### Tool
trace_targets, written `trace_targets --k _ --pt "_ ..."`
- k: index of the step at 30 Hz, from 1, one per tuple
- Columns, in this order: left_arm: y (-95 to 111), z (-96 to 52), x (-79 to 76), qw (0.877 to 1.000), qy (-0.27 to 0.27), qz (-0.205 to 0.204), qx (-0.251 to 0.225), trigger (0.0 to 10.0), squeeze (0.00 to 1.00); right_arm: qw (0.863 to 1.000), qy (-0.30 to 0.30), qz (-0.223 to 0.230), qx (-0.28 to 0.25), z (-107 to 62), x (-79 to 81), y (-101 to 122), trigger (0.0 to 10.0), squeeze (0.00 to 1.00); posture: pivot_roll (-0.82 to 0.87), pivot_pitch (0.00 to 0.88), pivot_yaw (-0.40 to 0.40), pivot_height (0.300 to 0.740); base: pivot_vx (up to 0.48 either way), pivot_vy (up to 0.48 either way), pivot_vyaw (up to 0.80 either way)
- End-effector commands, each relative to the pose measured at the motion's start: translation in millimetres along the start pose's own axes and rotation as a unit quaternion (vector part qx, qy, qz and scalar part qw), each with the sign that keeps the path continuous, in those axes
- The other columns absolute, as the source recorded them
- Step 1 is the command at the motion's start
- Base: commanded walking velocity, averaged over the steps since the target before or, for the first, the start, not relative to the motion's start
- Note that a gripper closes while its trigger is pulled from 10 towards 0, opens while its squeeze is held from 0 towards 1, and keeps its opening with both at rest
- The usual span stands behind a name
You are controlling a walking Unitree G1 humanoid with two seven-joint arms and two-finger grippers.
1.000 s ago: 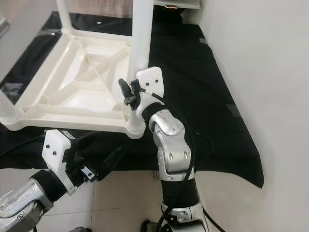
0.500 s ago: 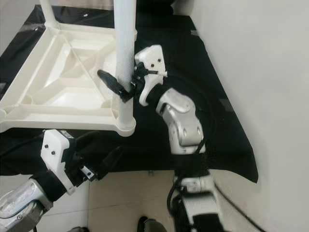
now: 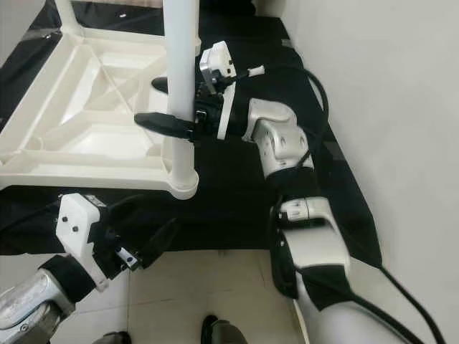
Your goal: Building children table
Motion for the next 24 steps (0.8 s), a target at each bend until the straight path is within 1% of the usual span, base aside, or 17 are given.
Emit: trace_targets --k 1,4,7,8,9,10,15,17,18,20,22,23,24 --pt "-1 -2.6 -4.7 1.0 -0.007 -0.007 0.006 10.0 0.0 0.999 0.031 0.021 -0.014 2.8 3.6 -1 10.0 0.0 0.23 0.278 -0.136 0.74 0.0 0.0 0.0" --pt "-1 -3.2 -4.9 1.0 -0.006 -0.007 0.007 10.0 0.0 0.998 0.043 0.031 -0.022 1.3 2.8 -1 10.0 0.0 0.23 0.279 -0.134 0.74 0.0 0.0 0.0" --pt "-1 -3.5 -4.3 1.0 -0.005 -0.007 0.007 10.0 0.0 0.998 0.051 0.031 -0.025 -0.7 1.7 -1 10.0 0.0 0.23 0.28 -0.134 0.74 0.0 0.0 0.0" --pt "-1 -3.7 -4.3 1.0 -0.004 -0.007 0.007 10.0 0.0 0.998 0.047 0.029 -0.028 -1.8 -0.4 1 0.5 0.0 0.23 0.279 -0.133 0.74 0.0 0.0 0.0" --pt "-1 -3.7 -4.3 1.0 -0.004 -0.007 0.007 10.0 0.0 0.998 0.047 0.029 -0.028 -1.8 -0.4 1 0.5 0.0 0.23 0.279 -0.133 0.74 0.0 0.0 0.0" --pt "-1 -3.6 -4.4 1.0 -0.005 -0.006 0.007 10.0 0.0 0.998 0.048 0.026 -0.029 -2.7 -0.4 2 0.0 0.0 0.23 0.278 -0.128 0.74 0.0 0.0 0.0" --pt "-2 -2.7 -5.1 1.0 -0.007 -0.008 0.009 10.0 0.0 0.998 0.05 0.019 -0.032 -7.7 -3.3 5 0.0 0.0 0.22 0.27 -0.122 0.74 0.0 0.0 0.0" --pt "-2 -2.4 -5.2 1.0 -0.009 -0.008 0.009 10.0 0.0 0.999 0.036 0.003 -0.028 -16.2 -5.7 6 0.0 0.0 0.22 0.261 -0.118 0.74 0.0 0.0 0.0" --pt "-2 -2.4 -5.2 1.0 -0.009 -0.008 0.009 10.0 0.0 0.999 0.036 0.003 -0.028 -16.2 -5.7 6 0.0 0.0 0.22 0.261 -0.118 0.74 0.0 0.0 0.0" --pt "-2 -2.3 -5.1 1.0 -0.01 -0.008 0.009 10.0 0.0 1.0 0.019 -0.012 -0.021 -21.7 -8.0 5 0.0 0.0 0.22 0.261 -0.118 0.74 0.0 0.0 0.0" --pt "-2 -2.3 -5.1 1.0 -0.01 -0.008 0.009 10.0 0.0 1.0 0.019 -0.012 -0.021 -21.7 -8.0 5 0.0 0.0 0.22 0.261 -0.118 0.74 0.0 0.0 0.0" --pt "-2 -2.1 -4.5 1.0 -0.01 -0.008 0.009 10.0 0.0 0.999 -0.023 -0.034 0.004 -26.6 -12.3 -2 0.0 0.0 0.21 0.255 -0.118 0.74 0.0 0.0 0.0" --pt "-1 -1.8 -3.4 1.0 -0.01 -0.007 0.008 10.0 0.0 0.995 -0.078 -0.05 0.025 -31.9 -14.5 -10 0.0 0.0 0.19 0.252 -0.119 0.74 0.0 0.0 0.0"
Point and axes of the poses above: a point about 5 cm out from each wrist's last joint towards the gripper, its own z axis pointing out of the wrist towards the gripper, its own y axis along the axis of the wrist's last joint, x = y × z, the point moved 4 cm from there along z, pointing out of the wrist towards the gripper, and after that the axes turned 12 degrees about -z, right-handed, at the moved point
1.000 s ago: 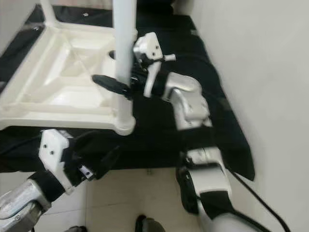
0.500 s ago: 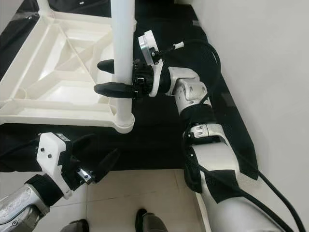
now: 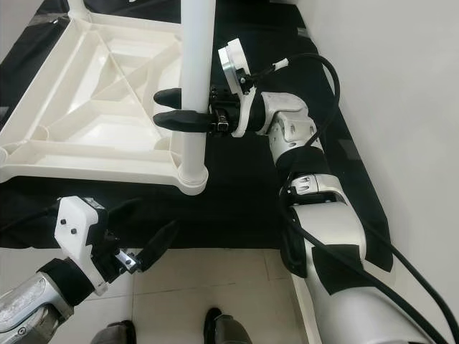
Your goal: Building children table
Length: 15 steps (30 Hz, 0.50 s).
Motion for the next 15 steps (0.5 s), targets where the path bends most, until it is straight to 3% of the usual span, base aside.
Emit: trace_targets --k 1,2,4,5,6,7,8,9,11,13,15 --pt "-2 -1.3 0.0 1.0 -0.006 -0.003 0.008 10.0 0.0 0.988 -0.148 0.005 0.053 -13.3 -2.2 -24 0.0 0.0 0.18 0.247 -0.116 0.74 0.0 0.0 0.0" --pt "-2 -1.2 1.0 1.0 -0.006 -0.003 0.007 10.0 0.0 0.977 -0.201 0.014 0.072 -17.1 2.3 -32 0.0 0.0 0.18 0.247 -0.116 0.74 0.0 0.0 0.0" --pt "-2 -1.2 1.0 1.0 -0.006 -0.003 0.007 10.0 0.0 0.977 -0.201 0.014 0.072 -17.1 2.3 -32 0.0 0.0 0.18 0.247 -0.116 0.74 0.0 0.0 0.0" --pt "-2 -1.3 1.6 1.0 -0.008 -0.003 0.008 10.0 0.0 0.95 -0.286 0.002 0.127 -21.5 11.5 -51 0.0 0.0 0.17 0.245 -0.111 0.74 0.0 0.0 0.0" --pt "-2 -1.0 1.9 1.0 -0.011 -0.003 0.009 10.0 0.0 0.883 -0.418 -0.005 0.212 -41.4 18.8 -71 0.0 0.0 0.17 0.245 -0.104 0.74 0.0 0.0 0.0" --pt "-2 -1.0 1.9 1.0 -0.011 -0.003 0.009 10.0 0.0 0.883 -0.418 -0.005 0.212 -41.4 18.8 -71 0.0 0.0 0.17 0.245 -0.104 0.74 0.0 0.0 0.0" --pt "-1 -0.4 2.1 1.0 -0.014 -0.002 0.01 10.0 0.0 0.839 -0.47 -0.002 0.274 -50.8 43.3 -87 0.0 0.0 0.17 0.24 -0.1 0.74 0.0 0.0 0.0" --pt "-1 0.2 2.8 1.0 -0.017 -0.003 0.01 10.0 0.0 0.805 -0.51 0.0 0.305 -55.5 61.6 -94 0.0 0.0 0.16 0.232 -0.092 0.74 0.0 0.0 0.0" --pt "-1 1.3 3.2 1.0 -0.02 -0.002 0.011 10.0 0.0 0.797 -0.52 0.012 0.307 -50.6 67.2 -96 0.0 0.0 0.16 0.223 -0.087 0.74 0.0 0.0 0.0" --pt "-2 2.9 3.0 1.0 -0.024 0.0 0.013 10.0 0.0 0.807 -0.516 0.011 0.286 -37.1 60.4 -93 0.0 0.0 0.16 0.215 -0.089 0.74 0.0 0.0 0.0" --pt "-2 2.9 3.0 1.0 -0.024 0.0 0.013 10.0 0.0 0.807 -0.516 0.011 0.286 -37.1 60.4 -93 0.0 0.0 0.16 0.215 -0.089 0.74 0.0 0.0 0.0"
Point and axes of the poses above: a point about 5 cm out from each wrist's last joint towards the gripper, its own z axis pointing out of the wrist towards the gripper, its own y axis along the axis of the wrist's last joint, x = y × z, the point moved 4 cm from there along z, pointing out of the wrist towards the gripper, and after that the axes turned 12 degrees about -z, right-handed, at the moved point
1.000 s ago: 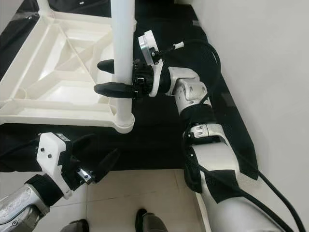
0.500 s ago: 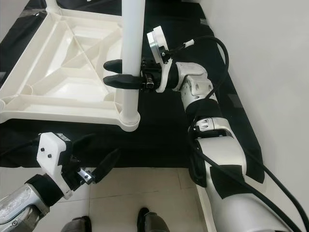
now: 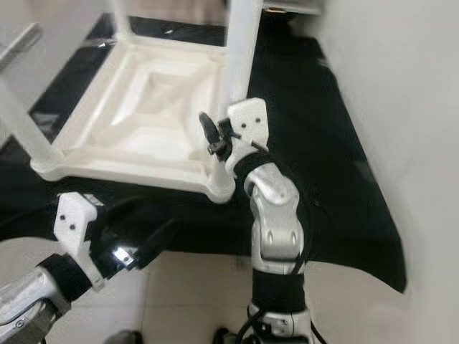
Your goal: Building children table
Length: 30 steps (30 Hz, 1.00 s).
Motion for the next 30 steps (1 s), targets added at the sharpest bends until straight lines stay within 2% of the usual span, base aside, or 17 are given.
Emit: trace_targets --k 1,2,3,4,5,7,8,10,12,15,16,18,19,21,26,28,30 --pt "-6 0.1 -0.4 1.0 -0.006 -0.008 0.012 10.0 0.0 0.994 0.001 -0.008 0.105 -6.4 13.0 -49 0.0 0.0 0.16 0.215 -0.089 0.74 0.0 0.0 0.0" --pt "-6 0.6 -0.7 1.0 -0.008 -0.007 0.013 10.0 0.0 0.996 -0.001 0.003 0.093 2.4 11.9 -43 0.0 0.0 0.17 0.21 -0.093 0.74 0.0 0.0 0.0" --pt "-6 0.6 0.0 1.0 -0.007 -0.006 0.012 10.0 0.0 0.996 -0.004 0.003 0.085 7.3 11.3 -35 8.5 0.0 0.17 0.209 -0.094 0.74 0.0 0.0 0.0" --pt "-6 0.6 0.0 1.0 -0.007 -0.006 0.012 10.0 0.0 0.996 -0.004 0.003 0.085 7.3 11.3 -35 8.5 0.0 0.17 0.209 -0.094 0.74 0.0 0.0 0.0" --pt "-6 0.3 0.9 1.0 -0.005 -0.005 0.012 10.0 0.0 0.997 -0.002 0.016 0.069 11.4 10.9 -26 10.0 0.0 0.17 0.207 -0.094 0.74 0.0 0.0 0.0" --pt "-5 -0.1 1.5 1.0 -0.004 -0.004 0.011 10.0 0.0 0.998 0.003 0.029 0.054 12.3 12.6 -17 10.0 0.0 0.17 0.207 -0.095 0.74 0.0 0.0 0.0" --pt "-5 -0.6 1.7 1.0 -0.003 -0.004 0.011 10.0 0.0 0.998 0.005 0.057 0.035 13.0 11.8 -6 10.0 1.0 0.17 0.208 -0.095 0.74 0.0 0.0 0.0" --pt "-5 -0.9 1.8 1.0 -0.003 -0.004 0.011 10.0 0.0 0.997 0.023 0.079 0.011 14.4 13.4 4 10.0 1.0 0.17 0.208 -0.095 0.74 0.0 0.0 0.0" --pt "-6 -1.0 0.1 1.0 -0.005 -0.007 0.011 10.0 0.0 0.99 0.086 0.097 -0.062 18.6 10.4 29 10.0 1.0 0.17 0.209 -0.097 0.74 0.0 0.0 0.0" --pt "-6 -1.0 -1.0 1.0 -0.006 -0.008 0.011 10.0 0.0 0.988 0.105 0.084 -0.078 23.3 3.8 32 10.0 1.0 0.16 0.212 -0.101 0.74 0.0 0.0 0.0" --pt "-7 -0.9 -2.2 1.0 -0.006 -0.01 0.011 10.0 0.0 0.985 0.132 0.061 -0.088 28.7 -0.6 34 10.0 0.32 0.17 0.219 -0.103 0.74 0.0 0.0 0.0" --pt "-7 -0.7 -2.9 1.0 -0.007 -0.01 0.011 10.0 0.0 0.984 0.147 0.045 -0.09 32.1 -3.5 33 10.0 0.32 0.17 0.223 -0.104 0.74 0.0 0.0 0.0" --pt "-8 -0.7 -4.0 1.0 -0.007 -0.011 0.012 10.0 0.0 0.977 0.186 0.035 -0.101 33.6 0.5 35 10.0 0.0 0.17 0.227 -0.109 0.74 0.0 0.0 0.0" --pt "-8 -0.7 -6.1 1.0 -0.007 -0.014 0.011 10.0 0.0 0.953 0.281 0.024 -0.113 35.6 11.9 34 10.0 0.0 0.17 0.238 -0.114 0.74 0.0 0.0 0.0" --pt "-8 -0.9 -7.9 1.0 -0.005 -0.015 0.011 10.0 0.0 0.936 0.328 0.031 -0.123 35.6 14.7 34 10.0 0.0 0.19 0.252 -0.125 0.74 0.0 0.0 0.0" --pt "-8 -1.9 -8.3 1.0 -0.003 -0.016 0.01 10.0 0.0 0.922 0.36 0.042 -0.135 35.7 14.6 40 10.0 0.0 0.2 0.259 -0.13 0.74 0.0 0.0 0.0" --pt "-7 -3.8 -8.1 1.0 0.002 -0.017 0.009 10.0 0.0 0.895 0.416 0.05 -0.154 33.8 13.5 48 10.0 0.0 0.2 0.265 -0.133 0.74 0.0 0.0 0.0"
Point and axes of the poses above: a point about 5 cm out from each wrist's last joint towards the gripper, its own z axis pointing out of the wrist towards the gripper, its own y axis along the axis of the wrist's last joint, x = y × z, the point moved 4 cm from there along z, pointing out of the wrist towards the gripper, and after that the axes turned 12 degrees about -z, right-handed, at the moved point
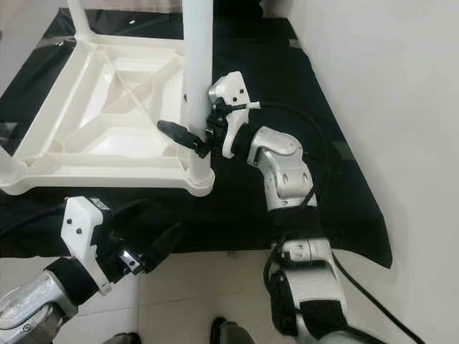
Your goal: Building children table
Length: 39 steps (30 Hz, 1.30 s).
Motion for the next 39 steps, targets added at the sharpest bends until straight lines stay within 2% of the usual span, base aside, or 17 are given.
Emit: trace_targets --k 1,8,9,10,11,12,19,26,29,30,31,32,33,34,35,36,39 --pt "-1 -3.4 -2.9 1.0 0.003 -0.006 0.002 10.0 0.0 0.995 0.089 0.003 -0.036 5.3 5.7 17 10.0 0.0 0.2 0.27 -0.134 0.74 0.0 0.0 0.0" --pt "-1 -5.0 -3.5 1.0 0.005 -0.006 0.003 10.0 0.0 0.985 0.163 -0.003 -0.061 0.3 0.8 30 10.0 0.0 0.21 0.275 -0.133 0.74 0.0 0.0 0.0" --pt "-1 -5.1 -3.4 1.0 0.006 -0.007 0.003 10.0 0.0 0.983 0.175 -0.004 -0.065 -0.8 -0.4 33 9.4 0.0 0.21 0.275 -0.129 0.74 0.0 0.0 0.0" --pt "-1 -5.2 -3.2 1.0 0.006 -0.007 0.004 10.0 0.0 0.981 0.183 -0.006 -0.069 -1.6 -2.2 36 4.7 0.0 0.21 0.274 -0.127 0.74 0.0 0.0 0.0" --pt "-1 -5.2 -3.2 1.0 0.006 -0.007 0.004 10.0 0.0 0.981 0.183 -0.006 -0.069 -1.6 -2.2 36 4.7 0.0 0.21 0.274 -0.127 0.74 0.0 0.0 0.0" --pt "-2 -4.9 -3.3 1.0 0.005 -0.007 0.005 10.0 0.0 0.979 0.192 -0.004 -0.074 -2.9 -3.1 39 0.0 0.0 0.21 0.274 -0.125 0.74 0.0 0.0 0.0" --pt "0 -3.9 -1.6 1.0 0.005 -0.004 0.005 10.0 0.0 0.978 0.199 -0.007 -0.061 -7.8 -6.9 33 0.0 0.0 0.21 0.265 -0.122 0.74 0.0 0.0 0.0" --pt "1 -3.5 -0.8 1.0 0.005 -0.001 0.003 10.0 0.0 0.989 0.145 -0.014 -0.021 -17.0 -13.4 13 0.0 0.0 0.19 0.262 -0.127 0.74 0.0 0.0 0.0" --pt "2 -4.1 2.0 1.0 0.009 0.007 0.003 10.0 0.0 0.997 0.021 0.015 0.073 -23.2 -12.3 -32 0.0 0.0 0.18 0.259 -0.13 0.74 0.0 0.0 0.0" --pt "2 -4.6 3.6 1.0 0.011 0.01 0.004 10.0 0.0 0.992 -0.03 0.017 0.118 -24.1 -10.4 -50 0.0 0.0 0.18 0.26 -0.13 0.74 0.0 0.0 0.0" --pt "3 -5.7 6.6 1.0 0.015 0.013 0.005 10.0 0.0 0.966 -0.153 0.011 0.208 -32.2 -11.4 -79 0.0 0.0 0.17 0.259 -0.125 0.74 0.0 0.0 0.0" --pt "3 -5.7 6.6 1.0 0.015 0.013 0.005 10.0 0.0 0.966 -0.153 0.011 0.208 -32.2 -11.4 -79 0.0 0.0 0.17 0.259 -0.125 0.74 0.0 0.0 0.0" --pt "4 -6.3 9.3 1.0 0.019 0.015 0.005 10.0 0.0 0.93 -0.263 0.016 0.256 -45.5 -9.6 -93 0.0 0.0 0.17 0.257 -0.118 0.74 0.0 0.0 0.0" --pt "4 -6.3 9.3 1.0 0.019 0.015 0.005 10.0 0.0 0.93 -0.263 0.016 0.256 -45.5 -9.6 -93 0.0 0.0 0.17 0.257 -0.118 0.74 0.0 0.0 0.0" --pt "5 -6.8 11.4 1.0 0.021 0.016 0.005 10.0 0.0 0.91 -0.313 0.043 0.269 -50.7 3.9 -100 0.0 0.0 0.17 0.257 -0.115 0.74 0.0 0.0 0.0" --pt "5 -7.4 14.5 1.0 0.024 0.018 0.005 10.0 0.0 0.901 -0.339 0.036 0.268 -48.5 12.3 -98 0.0 0.0 0.15 0.252 -0.097 0.74 0.0 0.0 0.0" --pt "6 -7.2 19.9 0.999 0.031 0.02 0.004 10.0 0.0 0.903 -0.357 0.027 0.239 -31.8 11.9 -83 0.0 0.0 0.14 0.236 -0.095 0.74 0.0 0.0 0.0"
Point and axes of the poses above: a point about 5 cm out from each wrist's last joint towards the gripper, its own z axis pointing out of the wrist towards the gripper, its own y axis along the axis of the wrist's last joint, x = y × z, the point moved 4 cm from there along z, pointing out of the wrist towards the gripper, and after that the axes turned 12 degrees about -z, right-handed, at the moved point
